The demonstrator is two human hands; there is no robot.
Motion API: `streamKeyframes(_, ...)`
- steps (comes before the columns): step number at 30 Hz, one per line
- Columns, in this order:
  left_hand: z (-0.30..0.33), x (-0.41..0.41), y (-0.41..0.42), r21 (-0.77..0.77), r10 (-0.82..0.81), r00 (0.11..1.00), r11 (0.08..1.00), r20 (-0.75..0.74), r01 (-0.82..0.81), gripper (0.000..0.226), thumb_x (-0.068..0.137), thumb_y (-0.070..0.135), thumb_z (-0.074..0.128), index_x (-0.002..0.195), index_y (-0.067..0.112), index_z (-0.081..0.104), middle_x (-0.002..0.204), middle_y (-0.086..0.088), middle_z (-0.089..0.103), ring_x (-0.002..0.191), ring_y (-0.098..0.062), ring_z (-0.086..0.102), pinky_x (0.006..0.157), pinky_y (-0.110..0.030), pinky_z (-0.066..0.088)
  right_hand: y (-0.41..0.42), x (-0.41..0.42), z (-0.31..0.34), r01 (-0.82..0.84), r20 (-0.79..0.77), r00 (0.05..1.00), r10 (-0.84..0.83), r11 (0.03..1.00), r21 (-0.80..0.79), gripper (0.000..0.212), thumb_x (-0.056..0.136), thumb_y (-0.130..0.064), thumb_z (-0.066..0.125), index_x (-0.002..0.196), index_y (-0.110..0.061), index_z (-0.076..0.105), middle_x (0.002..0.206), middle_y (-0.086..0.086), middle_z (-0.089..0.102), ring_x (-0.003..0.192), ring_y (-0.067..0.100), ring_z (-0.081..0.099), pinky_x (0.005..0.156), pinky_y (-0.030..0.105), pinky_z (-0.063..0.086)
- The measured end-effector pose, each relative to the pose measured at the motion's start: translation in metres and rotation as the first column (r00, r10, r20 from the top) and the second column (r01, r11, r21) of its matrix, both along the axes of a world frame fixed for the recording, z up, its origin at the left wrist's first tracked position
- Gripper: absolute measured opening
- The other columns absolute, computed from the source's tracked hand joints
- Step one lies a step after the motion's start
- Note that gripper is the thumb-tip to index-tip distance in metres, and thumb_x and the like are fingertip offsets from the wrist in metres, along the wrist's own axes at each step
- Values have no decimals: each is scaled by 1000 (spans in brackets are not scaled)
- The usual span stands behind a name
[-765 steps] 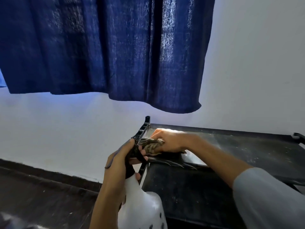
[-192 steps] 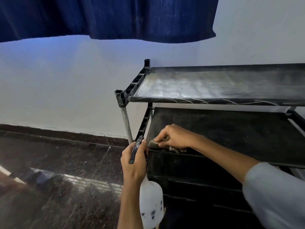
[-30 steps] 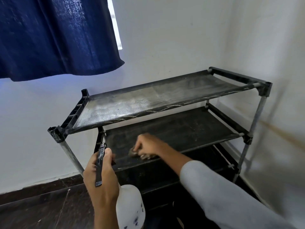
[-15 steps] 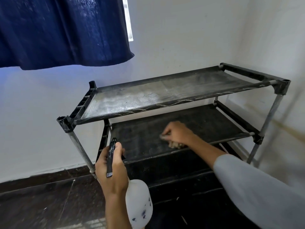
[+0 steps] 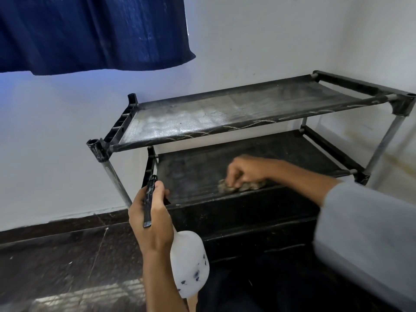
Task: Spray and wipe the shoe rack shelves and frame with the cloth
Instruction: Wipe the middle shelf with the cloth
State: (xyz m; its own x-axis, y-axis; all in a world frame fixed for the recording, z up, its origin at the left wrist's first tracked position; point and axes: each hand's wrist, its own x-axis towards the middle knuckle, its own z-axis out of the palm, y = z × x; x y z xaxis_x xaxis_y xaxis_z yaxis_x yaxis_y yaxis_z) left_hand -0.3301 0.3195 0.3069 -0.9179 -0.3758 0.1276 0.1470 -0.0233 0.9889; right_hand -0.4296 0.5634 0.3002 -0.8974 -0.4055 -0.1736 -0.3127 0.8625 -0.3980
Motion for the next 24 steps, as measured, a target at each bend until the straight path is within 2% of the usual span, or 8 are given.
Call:
streamKeyframes(4,-1,1,-3,39,25,999,999,48,-27,30,97,29,55,103,2,66,97,-15,68,99,-33,63,99,-55,47,86,29,10,144,-13,990,-143,986,90,18,75,-7,76,86,-21,74,94,-10,66,89,5,64,91,29,51)
streamKeyframes(8,-5,1,-5,53,21,999,998,50,-23,34,97,29,55,110,-1,64,105,-19,67,97,-31,62,96,-47,47,77,29,0,259,-105,961,-257,966,6,21,75,-1,75,82,-20,75,93,-5,69,89,8,66,87,26,51)
streamKeyframes(13,-5,1,-3,4,17,1000,1000,13,-17,28,98,25,53,87,2,66,81,-9,65,78,-20,58,73,-33,44,-26,-3,-18,140,-164,973,-165,978,-155,16,76,-1,73,90,-10,76,96,4,72,89,14,67,86,30,52)
streamKeyframes(15,-5,1,-2,-19,15,1000,1000,8,-15,26,98,25,53,85,7,67,81,-7,66,79,-21,60,74,-35,45,-82,-17,-19,35,-138,988,-62,981,-190,15,79,-5,72,93,-9,75,98,5,72,88,16,67,83,29,52)
streamKeyframes(17,-7,-1,-2,-50,7,1000,999,-4,-7,24,97,26,53,87,12,69,84,-6,68,85,-25,63,77,-37,48,-137,-20,-19,-81,-147,988,48,971,-226,9,81,-5,69,89,-4,72,93,9,71,77,16,63,70,23,48)
streamKeyframes(20,-7,-4,-1,-84,13,1000,996,-4,-13,24,92,35,53,88,18,69,91,-10,68,90,-28,63,79,-42,49,-180,-16,-19,-97,-174,983,50,958,-272,7,87,-3,55,82,-3,61,82,13,61,68,20,53,64,31,43)
streamKeyframes(23,-4,-4,1,-119,-12,1000,993,-29,8,28,89,37,51,78,17,67,82,-9,66,81,-25,61,75,-42,47,-160,-16,-19,-80,-75,995,61,952,-294,17,83,5,61,74,-10,62,73,-2,55,71,18,54,56,11,40)
streamKeyframes(24,-3,-4,1,-136,-27,999,990,-37,21,31,89,38,50,78,14,66,81,-9,66,78,-23,60,73,-41,45,-142,-16,-18,-66,-22,998,62,953,-297,16,81,8,62,80,-7,68,79,-2,60,71,17,57,51,7,38)
